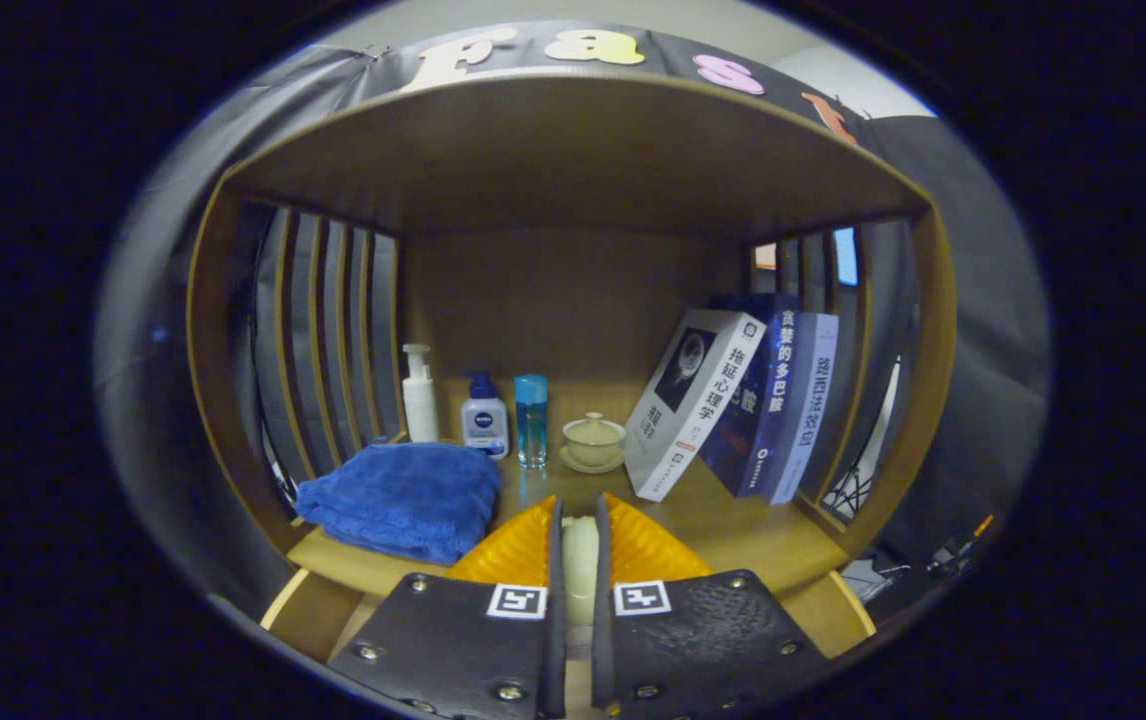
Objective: Pull open the drawer, take out the items inside it, and place them on the countertop above the cabinet.
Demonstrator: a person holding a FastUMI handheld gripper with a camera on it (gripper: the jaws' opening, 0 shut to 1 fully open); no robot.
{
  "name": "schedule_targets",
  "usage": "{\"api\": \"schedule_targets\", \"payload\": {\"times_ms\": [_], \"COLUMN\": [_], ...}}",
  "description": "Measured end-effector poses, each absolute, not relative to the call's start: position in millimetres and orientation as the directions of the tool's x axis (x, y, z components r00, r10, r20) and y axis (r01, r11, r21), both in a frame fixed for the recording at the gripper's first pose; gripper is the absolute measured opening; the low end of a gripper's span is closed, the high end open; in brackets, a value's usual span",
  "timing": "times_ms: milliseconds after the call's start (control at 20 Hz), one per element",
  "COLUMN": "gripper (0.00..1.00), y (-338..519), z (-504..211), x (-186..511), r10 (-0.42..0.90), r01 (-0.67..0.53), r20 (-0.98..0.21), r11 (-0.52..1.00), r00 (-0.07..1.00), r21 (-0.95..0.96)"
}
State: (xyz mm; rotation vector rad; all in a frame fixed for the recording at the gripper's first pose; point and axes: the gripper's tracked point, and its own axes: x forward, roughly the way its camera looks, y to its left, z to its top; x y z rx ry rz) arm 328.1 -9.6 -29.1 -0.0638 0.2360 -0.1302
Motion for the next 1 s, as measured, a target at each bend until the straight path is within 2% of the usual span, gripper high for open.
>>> {"api": "schedule_targets", "payload": {"times_ms": [300, 850, 950, 1000], "gripper": [0.1, 0.1, 0.15, 0.25], "y": [-10, -11, -15, -17], "z": [-70, -91, -91, -88], "x": [355, 356, 361, 359], "r10": [-0.144, -0.125, -0.142, -0.147], "r01": [0.112, 0.118, 0.134, 0.14], "r20": [-0.273, -0.259, -0.257, -0.251], "r11": [0.985, 0.992, 0.99, 0.989], "r00": [0.951, 0.958, 0.956, 0.957], "r21": [-0.129, -0.043, -0.046, -0.047]}}
